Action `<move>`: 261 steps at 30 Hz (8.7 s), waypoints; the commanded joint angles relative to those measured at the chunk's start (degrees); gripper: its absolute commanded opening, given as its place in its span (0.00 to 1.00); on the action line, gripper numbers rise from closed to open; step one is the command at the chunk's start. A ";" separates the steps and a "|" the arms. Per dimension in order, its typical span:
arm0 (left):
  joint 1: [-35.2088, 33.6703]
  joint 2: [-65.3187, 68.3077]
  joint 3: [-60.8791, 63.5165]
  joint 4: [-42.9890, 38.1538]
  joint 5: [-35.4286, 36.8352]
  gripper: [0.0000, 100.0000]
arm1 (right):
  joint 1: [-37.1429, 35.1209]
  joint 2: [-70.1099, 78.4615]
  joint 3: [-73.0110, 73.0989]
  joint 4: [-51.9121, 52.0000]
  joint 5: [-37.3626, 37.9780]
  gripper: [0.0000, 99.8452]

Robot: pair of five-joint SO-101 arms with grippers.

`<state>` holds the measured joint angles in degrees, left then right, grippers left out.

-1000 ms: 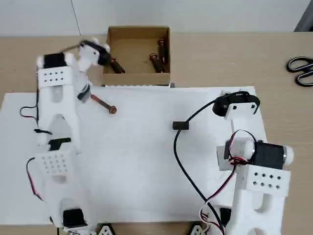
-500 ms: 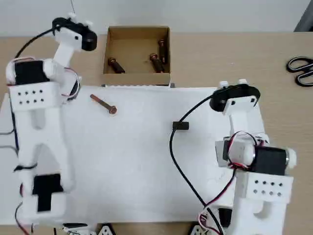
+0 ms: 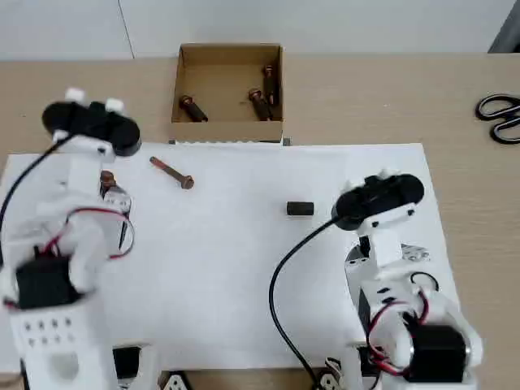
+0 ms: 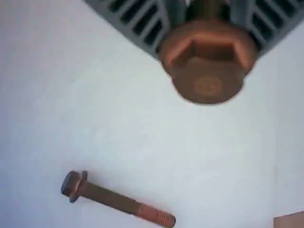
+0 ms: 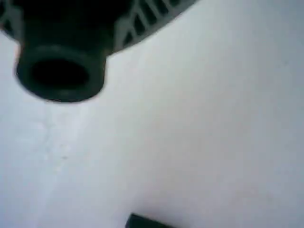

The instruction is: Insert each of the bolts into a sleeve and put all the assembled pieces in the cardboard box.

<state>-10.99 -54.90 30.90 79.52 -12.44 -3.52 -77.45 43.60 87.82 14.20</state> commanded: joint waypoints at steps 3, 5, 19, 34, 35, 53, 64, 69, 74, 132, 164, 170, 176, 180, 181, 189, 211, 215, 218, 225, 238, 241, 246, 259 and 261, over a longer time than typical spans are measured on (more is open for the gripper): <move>-0.26 -20.48 14.11 -6.51 10.73 0.00 | -0.48 -10.33 9.32 -8.66 -0.09 0.00; -0.18 -26.81 18.24 -7.65 13.45 0.00 | -0.48 -14.29 12.75 -11.03 -2.46 0.00; 0.09 -48.53 34.42 -9.23 41.05 0.00 | -26.59 -26.15 27.16 -21.23 -18.55 0.00; 13.63 -48.44 35.56 -16.44 51.34 0.00 | -41.36 -25.54 37.80 -33.45 -15.38 0.00; 15.82 -48.44 35.56 -16.44 51.34 0.00 | -42.07 -25.54 38.24 -33.45 -13.89 0.00; 32.79 -48.44 38.37 -22.24 51.25 0.00 | -47.69 -25.54 38.51 -32.92 -10.90 0.00; 32.79 -48.35 38.29 -24.79 51.08 0.00 | -47.69 -25.80 38.51 -33.10 -10.90 0.00; 36.40 -48.44 38.20 -21.01 51.08 0.00 | -47.52 -25.98 38.51 -33.27 -10.90 0.00; 38.51 -48.53 38.20 -19.78 51.08 0.00 | -47.43 -26.07 38.42 -33.27 -10.90 0.00; 39.65 -48.53 41.27 -17.58 48.18 0.00 | -47.43 -26.15 37.63 -33.36 -10.90 0.00; 39.12 -48.35 37.85 -3.08 34.73 0.17 | -43.65 -25.80 36.57 -39.34 -7.30 0.00; 35.87 -48.35 33.01 -3.43 30.86 0.10 | -41.19 -25.63 36.66 -39.34 -7.56 0.00; 30.15 -48.44 28.79 -4.40 22.59 0.01 | -33.98 -25.54 37.10 -39.34 -11.25 0.00; 20.04 -48.44 30.46 -7.38 17.05 0.01 | -31.60 -25.54 37.10 -39.34 -16.79 0.00; 17.14 -48.44 32.22 -8.44 16.18 0.01 | -31.08 -25.54 37.01 -39.43 -17.58 0.00; 8.53 -48.44 50.86 -15.47 14.77 0.01 | -28.35 -25.19 34.81 -39.87 -22.77 0.00; 8.53 -48.53 62.90 -21.36 15.12 0.01 | -22.37 42.77 -21.19 -39.96 -22.42 0.00; 8.53 -48.53 62.90 -21.36 15.12 0.01 | -19.47 56.04 -29.19 -45.49 -20.92 0.00; 8.44 -48.53 62.90 -21.36 15.12 0.01 | -18.42 65.19 -33.67 -52.79 -15.65 0.00; 7.30 -48.53 62.90 -21.36 15.12 0.01 | -18.68 82.77 -41.14 -67.56 -7.91 0.00; 7.21 -48.53 62.99 -21.36 15.12 0.01 | -20.53 106.33 -53.54 -86.55 2.81 0.01; 7.21 -48.53 62.99 -21.36 15.12 0.01 | -21.49 109.14 -55.21 -86.46 2.81 0.04; 7.21 -48.53 62.99 -21.36 15.12 0.01 | -22.64 111.25 -55.47 -84.09 2.81 0.16; 7.21 -48.53 62.99 -21.36 15.12 0.01 | -22.55 99.82 -62.42 -57.36 2.81 0.01; 7.12 -48.53 62.99 -21.27 15.12 0.01 | -22.37 96.13 -62.42 -50.77 2.81 0.00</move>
<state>-3.34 -102.99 94.11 59.38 2.59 -26.11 26.81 -15.47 28.84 16.22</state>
